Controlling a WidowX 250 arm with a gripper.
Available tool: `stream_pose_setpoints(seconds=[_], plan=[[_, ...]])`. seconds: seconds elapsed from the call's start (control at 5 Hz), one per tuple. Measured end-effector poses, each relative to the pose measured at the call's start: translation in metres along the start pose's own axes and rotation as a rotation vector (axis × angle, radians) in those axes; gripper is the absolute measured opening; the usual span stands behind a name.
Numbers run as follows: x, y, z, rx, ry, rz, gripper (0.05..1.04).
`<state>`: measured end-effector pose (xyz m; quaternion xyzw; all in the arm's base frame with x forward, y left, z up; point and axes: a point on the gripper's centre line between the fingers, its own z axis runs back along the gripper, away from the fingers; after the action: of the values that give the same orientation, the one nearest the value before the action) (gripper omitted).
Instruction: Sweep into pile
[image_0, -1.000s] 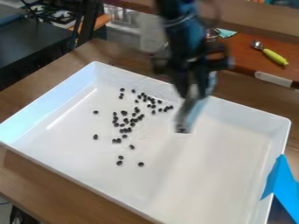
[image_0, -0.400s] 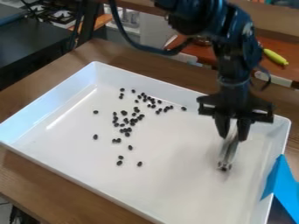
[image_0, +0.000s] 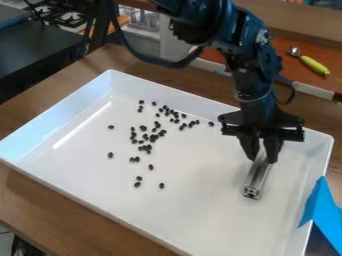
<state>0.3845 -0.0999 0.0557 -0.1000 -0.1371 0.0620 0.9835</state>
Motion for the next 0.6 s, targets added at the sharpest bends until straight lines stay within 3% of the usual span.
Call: stream_pose_setpoints(seconds=[0.4,0.6], plan=[[0.009,0.069,0.015,0.006,0.059,0.051,0.314],[0.015,0.108,0.023,0.020,0.064,0.094,0.314]])
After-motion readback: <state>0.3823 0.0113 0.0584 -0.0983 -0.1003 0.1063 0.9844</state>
